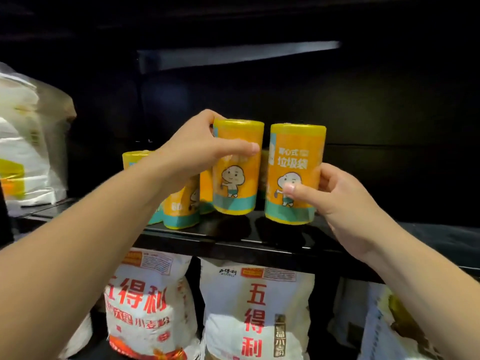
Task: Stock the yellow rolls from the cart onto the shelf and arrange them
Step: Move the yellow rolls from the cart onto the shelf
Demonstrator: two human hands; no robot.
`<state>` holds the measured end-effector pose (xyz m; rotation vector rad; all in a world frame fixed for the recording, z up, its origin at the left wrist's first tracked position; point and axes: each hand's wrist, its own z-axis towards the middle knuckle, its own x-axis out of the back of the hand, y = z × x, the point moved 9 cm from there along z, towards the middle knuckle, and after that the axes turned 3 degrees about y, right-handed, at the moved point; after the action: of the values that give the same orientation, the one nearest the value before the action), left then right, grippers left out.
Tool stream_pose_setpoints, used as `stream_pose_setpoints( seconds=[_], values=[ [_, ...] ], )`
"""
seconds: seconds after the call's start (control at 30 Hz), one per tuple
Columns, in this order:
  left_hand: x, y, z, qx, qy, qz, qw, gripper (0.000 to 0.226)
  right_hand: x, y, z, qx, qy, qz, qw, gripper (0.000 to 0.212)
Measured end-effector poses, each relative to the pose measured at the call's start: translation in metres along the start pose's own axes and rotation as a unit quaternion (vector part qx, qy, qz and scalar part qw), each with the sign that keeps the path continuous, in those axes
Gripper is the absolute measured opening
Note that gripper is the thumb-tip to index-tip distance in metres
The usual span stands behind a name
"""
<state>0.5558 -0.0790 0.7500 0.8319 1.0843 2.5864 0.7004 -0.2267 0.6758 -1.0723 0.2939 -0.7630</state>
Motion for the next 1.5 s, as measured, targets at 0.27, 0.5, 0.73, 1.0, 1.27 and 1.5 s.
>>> stream_pose_setpoints(
  seconds=[0.27,0.5,0.73,1.0,1.27,1.5],
  values=[
    [-0.004,0.014,0.048,-0.017,-0.077,0.165,0.983,0.060,0.007,0.011,0.049,-0.043,0.053,-0.075,0.995,0.053],
    [-0.021,0.007,0.075,-0.041,-0.162,0.256,0.952,0.071,0.008,0.036,0.087,-0.113,0.088,-0.126,0.982,0.048],
    [-0.025,-0.012,0.085,-0.032,-0.170,0.323,0.930,0.077,0.001,0.059,0.110,-0.154,0.070,-0.151,0.974,0.066],
    [-0.034,-0.030,0.090,-0.035,-0.189,0.361,0.912,0.086,-0.008,0.075,0.118,-0.181,0.065,-0.129,0.973,0.069],
    [-0.042,-0.036,0.091,-0.062,-0.195,0.411,0.888,0.085,-0.017,0.090,0.124,-0.202,0.072,-0.128,0.968,0.091],
    [-0.040,-0.040,0.091,-0.070,-0.185,0.406,0.892,0.083,-0.022,0.100,0.129,-0.223,0.062,-0.106,0.967,0.078]
  ],
)
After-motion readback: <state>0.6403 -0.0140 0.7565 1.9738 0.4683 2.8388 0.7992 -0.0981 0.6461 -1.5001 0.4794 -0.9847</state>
